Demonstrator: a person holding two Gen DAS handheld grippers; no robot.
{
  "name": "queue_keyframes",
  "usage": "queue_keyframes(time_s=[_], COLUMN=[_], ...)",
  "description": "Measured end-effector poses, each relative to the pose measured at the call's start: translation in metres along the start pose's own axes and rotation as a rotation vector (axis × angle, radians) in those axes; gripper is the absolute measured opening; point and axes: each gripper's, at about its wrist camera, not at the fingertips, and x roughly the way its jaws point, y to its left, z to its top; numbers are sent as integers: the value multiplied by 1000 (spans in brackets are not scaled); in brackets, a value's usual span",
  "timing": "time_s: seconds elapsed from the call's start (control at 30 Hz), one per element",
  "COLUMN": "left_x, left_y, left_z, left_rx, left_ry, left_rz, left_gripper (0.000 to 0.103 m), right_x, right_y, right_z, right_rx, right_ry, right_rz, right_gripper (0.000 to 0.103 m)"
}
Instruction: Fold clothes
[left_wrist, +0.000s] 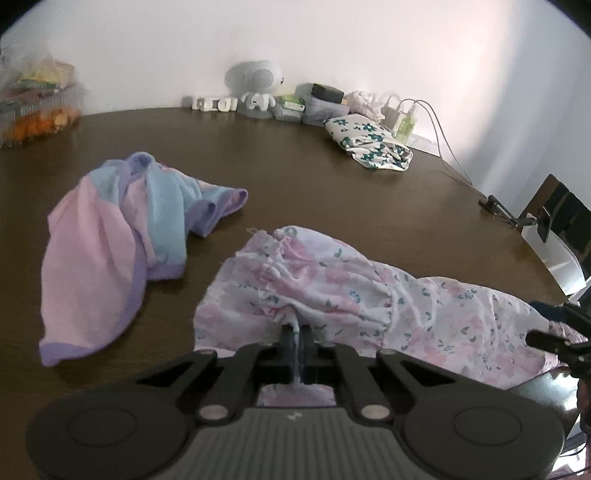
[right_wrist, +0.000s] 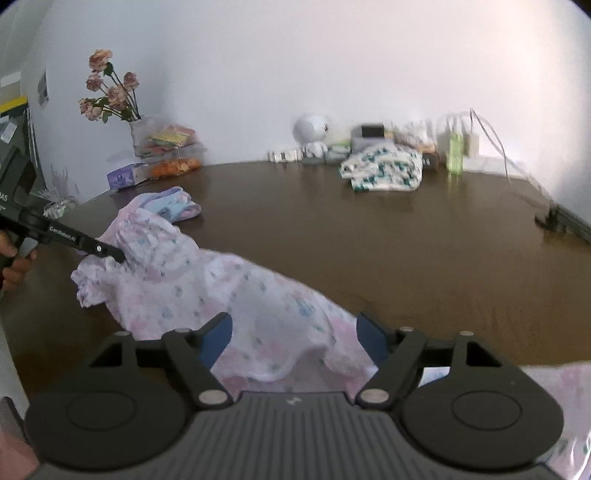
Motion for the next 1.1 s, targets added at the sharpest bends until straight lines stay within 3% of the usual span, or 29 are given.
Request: queue_keyframes(time_s=[0.17, 0.27, 0.33, 0.4, 0.47, 0.6, 0.73, 0.87, 0.97, 1.0, 1.03, 1.1], left_x=[-3, -2, -11, -30, -46, -59, -41, -30, -33, -36, -39, -42], left_y=[6, 12, 15, 10, 4, -10, -19, -20, -17, -16, -14, -9], left_z=[3, 3, 1, -4, -10, -24, -37, -40, -39, -39, -39, -38], left_rx=[12, -21, -42, 15, 82, 215, 289, 343, 354, 356, 355, 344], left_ry=[-25, -31, -47, -88, -107, -66, 1, 1, -22, -30, -34, -41], left_rz=[41, 35, -1, -36, -60, -68, -22, 14, -1, -8, -11, 0], left_gripper=[1, 8, 27, 57, 65, 66, 63, 48, 47, 47, 47, 49], right_x=[-1, -3, -6, -13, -20, -9, 29, 73, 98, 103, 107, 111], right_y=[-13, -16, -17, -15, -4, 48, 119, 175, 201, 205, 208, 212], right_z=[-14, -16, -15, -9, 2, 28, 42, 45, 48, 49, 50, 50], right_rx=[32, 35, 52, 68, 31, -180, -443, -623, -690, -690, -691, -706], right_ry=[28, 21, 11, -27, -62, -48, 10, 80, 116, 131, 146, 169], right_rz=[5, 17, 29, 64, 110, 221, 306, 289, 231, 217, 203, 186], right_gripper=[76, 77, 77, 77, 78, 78, 78, 74, 62, 51, 32, 10])
